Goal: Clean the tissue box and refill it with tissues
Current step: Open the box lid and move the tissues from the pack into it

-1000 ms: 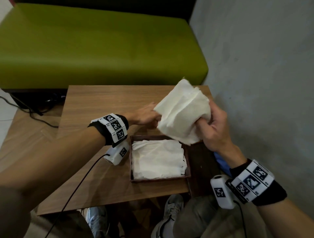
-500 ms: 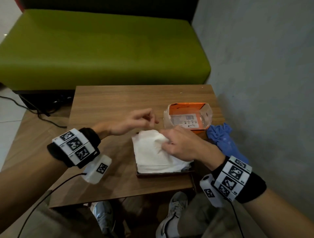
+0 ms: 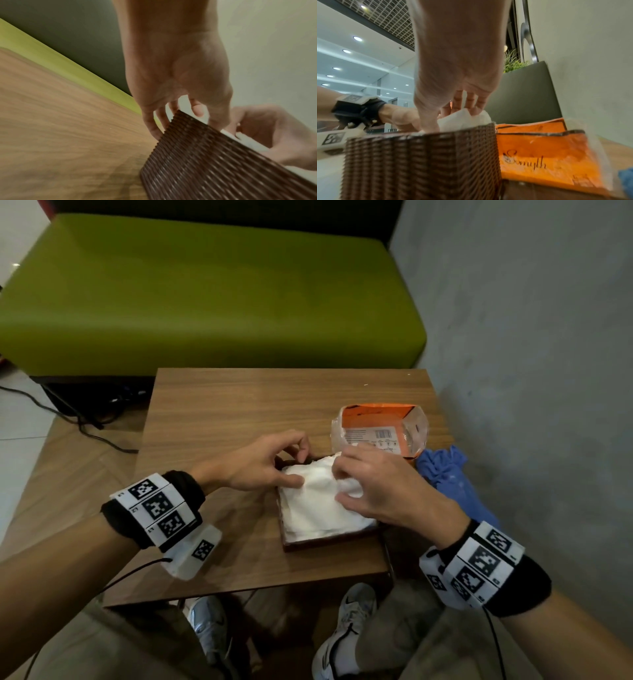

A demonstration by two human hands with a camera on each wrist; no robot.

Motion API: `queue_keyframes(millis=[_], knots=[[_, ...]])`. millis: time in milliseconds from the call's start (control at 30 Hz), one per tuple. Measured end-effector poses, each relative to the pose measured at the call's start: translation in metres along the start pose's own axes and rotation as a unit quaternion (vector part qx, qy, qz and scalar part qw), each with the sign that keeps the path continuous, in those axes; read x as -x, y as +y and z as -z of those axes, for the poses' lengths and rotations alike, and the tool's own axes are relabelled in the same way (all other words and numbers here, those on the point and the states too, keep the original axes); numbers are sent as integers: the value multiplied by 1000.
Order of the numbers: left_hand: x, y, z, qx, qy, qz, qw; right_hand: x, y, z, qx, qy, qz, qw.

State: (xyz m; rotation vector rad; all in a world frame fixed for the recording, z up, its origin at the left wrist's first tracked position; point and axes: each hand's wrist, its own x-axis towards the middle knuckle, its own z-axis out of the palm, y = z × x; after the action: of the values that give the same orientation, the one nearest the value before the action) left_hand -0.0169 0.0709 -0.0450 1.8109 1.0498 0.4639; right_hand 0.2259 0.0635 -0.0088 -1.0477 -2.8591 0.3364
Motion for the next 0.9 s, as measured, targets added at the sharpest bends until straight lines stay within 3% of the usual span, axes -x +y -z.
queue_keyframes(millis=[133, 467, 567, 633, 800, 900], knots=[[-2, -1, -9, -32, 5, -26, 999, -7, -4, -10, -25, -92, -47, 994], [-3, 11, -16, -127, 7, -42, 991, -13, -4, -15, -15, -84, -67, 994], [-2, 14, -21, -233, -13, -42, 972, -13, -5, -17, -16, -114, -77, 990], [-1, 16, -23, -253, -24, -29, 967, -10, -4, -11, -26, -97, -81, 992], [4, 22, -25, -288, -10, -21, 957, 13, 15, 26, -68, 43, -116, 990], [4, 35, -31, -330, 46, -48, 942, 22, 29, 32, -69, 2, -190, 979]])
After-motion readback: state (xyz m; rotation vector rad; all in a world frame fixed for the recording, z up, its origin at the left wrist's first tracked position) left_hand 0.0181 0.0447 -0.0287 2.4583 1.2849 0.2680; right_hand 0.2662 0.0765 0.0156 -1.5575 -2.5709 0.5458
